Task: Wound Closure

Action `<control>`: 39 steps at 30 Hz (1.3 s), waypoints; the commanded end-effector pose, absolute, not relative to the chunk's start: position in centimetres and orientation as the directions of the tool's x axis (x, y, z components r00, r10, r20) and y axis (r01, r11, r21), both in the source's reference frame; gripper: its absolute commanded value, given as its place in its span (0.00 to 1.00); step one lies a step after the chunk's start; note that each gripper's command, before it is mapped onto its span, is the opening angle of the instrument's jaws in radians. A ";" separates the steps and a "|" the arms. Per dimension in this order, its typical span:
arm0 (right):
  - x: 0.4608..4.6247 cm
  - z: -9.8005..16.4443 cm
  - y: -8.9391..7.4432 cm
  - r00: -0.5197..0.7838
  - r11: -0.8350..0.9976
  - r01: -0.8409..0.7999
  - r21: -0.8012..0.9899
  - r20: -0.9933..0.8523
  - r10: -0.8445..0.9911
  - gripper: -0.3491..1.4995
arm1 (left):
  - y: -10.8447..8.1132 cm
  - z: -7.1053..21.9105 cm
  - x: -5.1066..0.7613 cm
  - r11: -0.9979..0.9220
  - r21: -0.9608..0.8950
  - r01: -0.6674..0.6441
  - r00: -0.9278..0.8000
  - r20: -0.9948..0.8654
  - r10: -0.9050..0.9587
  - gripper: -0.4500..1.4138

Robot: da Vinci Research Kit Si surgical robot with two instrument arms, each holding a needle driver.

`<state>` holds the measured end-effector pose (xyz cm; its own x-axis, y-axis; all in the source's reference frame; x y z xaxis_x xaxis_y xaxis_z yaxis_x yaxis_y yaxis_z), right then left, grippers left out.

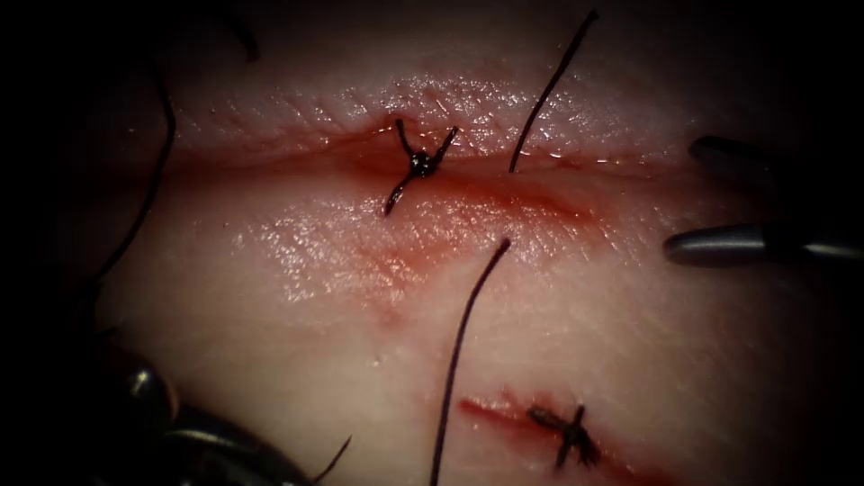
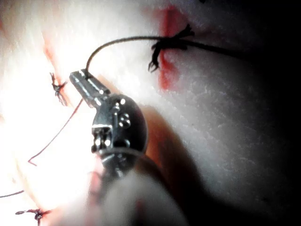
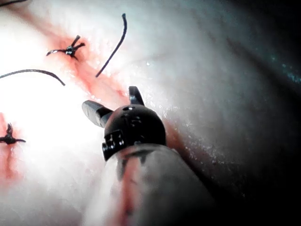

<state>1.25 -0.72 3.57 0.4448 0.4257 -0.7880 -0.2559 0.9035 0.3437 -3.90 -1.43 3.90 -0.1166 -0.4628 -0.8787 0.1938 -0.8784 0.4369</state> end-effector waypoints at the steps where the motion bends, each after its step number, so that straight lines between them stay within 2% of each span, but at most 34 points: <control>1: 1.34 3.6 -0.7 0.436 0.918 -0.223 0.328 -0.808 0.395 0.81 | -1.3 3.9 -3.95 -0.875 0.446 0.189 -0.103 -0.877 -0.469 0.00; 11: 1.75 3.2 -0.9 0.393 0.998 -0.020 0.058 -0.917 0.061 0.80 | -1.0 3.8 -3.94 -0.869 0.467 0.165 -0.063 -0.874 -0.482 0.00; 18: 2.05 3.0 -0.9 0.390 0.977 0.018 -0.214 -0.898 -0.204 0.82 | -0.9 3.9 -3.93 -0.871 0.463 0.165 -0.052 -0.878 -0.477 0.00; 29: 2.44 3.1 -1.1 0.354 0.933 0.107 -0.343 -0.864 -0.358 0.81 | -0.8 3.9 -3.90 -0.873 0.459 0.164 -0.039 -0.881 -0.471 0.00; 39: 2.61 3.2 -1.2 0.290 0.913 0.134 -0.385 -0.866 -0.407 0.81 | -0.8 3.8 -3.87 -0.869 0.460 0.184 -0.031 -0.881 -0.473 0.00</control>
<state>2.52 -1.23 3.13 0.2889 -0.4116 -0.8644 0.1361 0.9114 -0.3884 -3.80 -0.77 3.79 -0.0318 -0.4719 -0.8811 0.1858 -0.8690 0.4587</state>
